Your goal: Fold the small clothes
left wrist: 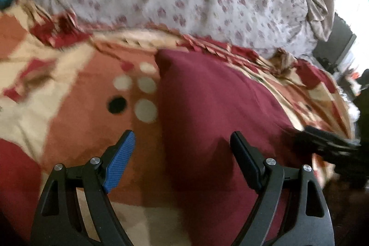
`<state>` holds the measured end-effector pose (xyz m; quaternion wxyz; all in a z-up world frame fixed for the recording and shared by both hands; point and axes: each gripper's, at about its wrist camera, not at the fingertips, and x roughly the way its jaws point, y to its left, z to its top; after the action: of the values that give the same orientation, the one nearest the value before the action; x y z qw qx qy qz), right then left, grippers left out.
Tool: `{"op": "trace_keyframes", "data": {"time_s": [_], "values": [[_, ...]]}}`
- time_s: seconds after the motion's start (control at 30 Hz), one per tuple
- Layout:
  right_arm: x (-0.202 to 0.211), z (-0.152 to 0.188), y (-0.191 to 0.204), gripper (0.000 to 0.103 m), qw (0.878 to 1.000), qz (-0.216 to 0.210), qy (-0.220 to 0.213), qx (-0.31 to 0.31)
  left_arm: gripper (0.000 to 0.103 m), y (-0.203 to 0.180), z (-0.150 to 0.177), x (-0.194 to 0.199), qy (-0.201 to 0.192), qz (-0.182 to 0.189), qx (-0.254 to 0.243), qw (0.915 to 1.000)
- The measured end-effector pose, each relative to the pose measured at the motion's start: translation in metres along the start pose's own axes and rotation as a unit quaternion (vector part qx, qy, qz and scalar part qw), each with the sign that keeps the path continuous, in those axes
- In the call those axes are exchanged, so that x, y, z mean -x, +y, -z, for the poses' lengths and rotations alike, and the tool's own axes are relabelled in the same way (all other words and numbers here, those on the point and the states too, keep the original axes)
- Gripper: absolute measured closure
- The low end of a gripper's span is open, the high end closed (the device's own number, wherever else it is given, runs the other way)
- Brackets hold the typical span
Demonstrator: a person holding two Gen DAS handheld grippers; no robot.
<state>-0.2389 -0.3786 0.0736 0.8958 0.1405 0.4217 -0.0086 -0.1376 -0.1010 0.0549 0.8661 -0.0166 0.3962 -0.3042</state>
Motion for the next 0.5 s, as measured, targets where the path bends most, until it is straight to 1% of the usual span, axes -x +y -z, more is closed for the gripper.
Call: {"op": "trace_keyframes", "data": {"time_s": [0.1,0.2,0.33,0.43,0.5], "values": [[0.011,0.001,0.006,0.02,1.0,0.002,-0.01,0.001,0.019,-0.002,-0.003,0.006,-0.031,-0.027,-0.018,0.999],[0.013,0.001,0.017,0.02,1.0,0.01,-0.012,0.006,0.019,-0.002,-0.004,0.008,-0.043,-0.043,-0.02,0.9979],[0.013,0.002,0.03,0.02,0.999,0.028,-0.024,0.017,0.019,-0.004,-0.005,0.018,-0.078,-0.104,-0.036,0.9908],[0.011,0.003,0.036,0.02,0.999,0.036,-0.025,0.021,0.019,0.001,-0.007,0.024,-0.088,-0.104,-0.025,0.9904],[0.01,0.004,0.04,0.02,0.999,0.041,-0.022,0.027,0.019,0.002,-0.008,0.026,-0.088,-0.113,-0.029,0.9892]]}}
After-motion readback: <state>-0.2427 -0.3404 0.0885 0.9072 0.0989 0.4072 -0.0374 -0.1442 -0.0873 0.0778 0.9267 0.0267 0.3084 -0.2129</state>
